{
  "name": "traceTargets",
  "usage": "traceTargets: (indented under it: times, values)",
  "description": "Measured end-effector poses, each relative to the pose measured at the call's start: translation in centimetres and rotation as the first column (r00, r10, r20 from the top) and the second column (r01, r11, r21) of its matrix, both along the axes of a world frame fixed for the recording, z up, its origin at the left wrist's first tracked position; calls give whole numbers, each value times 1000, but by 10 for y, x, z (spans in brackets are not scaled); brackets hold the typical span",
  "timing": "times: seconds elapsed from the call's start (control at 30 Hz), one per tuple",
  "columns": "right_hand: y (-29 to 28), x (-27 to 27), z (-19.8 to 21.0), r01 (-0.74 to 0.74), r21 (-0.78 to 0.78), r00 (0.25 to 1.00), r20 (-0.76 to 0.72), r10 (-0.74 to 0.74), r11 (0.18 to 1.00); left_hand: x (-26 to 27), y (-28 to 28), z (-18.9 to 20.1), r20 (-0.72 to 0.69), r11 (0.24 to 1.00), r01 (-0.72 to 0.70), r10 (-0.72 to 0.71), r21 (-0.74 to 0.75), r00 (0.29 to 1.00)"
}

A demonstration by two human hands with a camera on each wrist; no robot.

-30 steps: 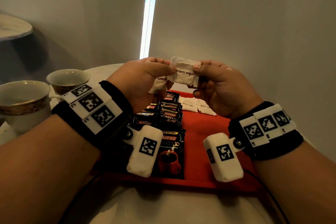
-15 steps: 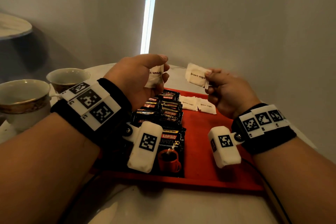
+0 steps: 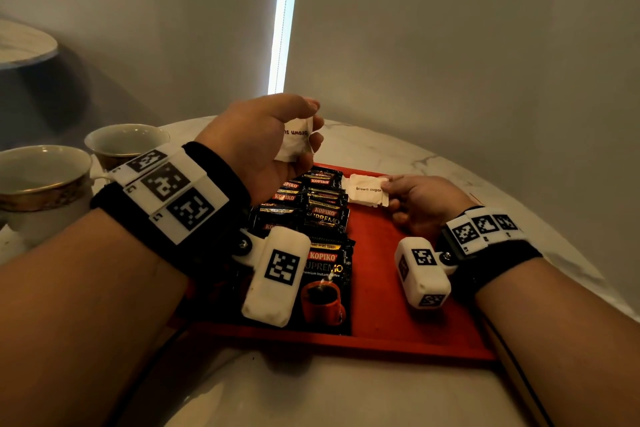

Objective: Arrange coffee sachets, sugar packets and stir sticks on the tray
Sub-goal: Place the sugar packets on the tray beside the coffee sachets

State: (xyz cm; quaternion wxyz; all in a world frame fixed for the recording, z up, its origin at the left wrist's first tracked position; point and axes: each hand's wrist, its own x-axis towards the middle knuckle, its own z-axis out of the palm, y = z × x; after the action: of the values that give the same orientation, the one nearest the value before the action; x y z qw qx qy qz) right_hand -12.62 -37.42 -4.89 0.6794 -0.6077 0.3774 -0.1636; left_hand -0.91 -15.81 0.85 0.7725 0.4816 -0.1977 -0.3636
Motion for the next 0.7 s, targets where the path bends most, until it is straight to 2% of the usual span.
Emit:
traceTargets:
  times: [0.7]
  values:
    - [1,3,0,15,-159,999,-25,-19,987,0,2,1,3,1000,24,-24,-11,1000]
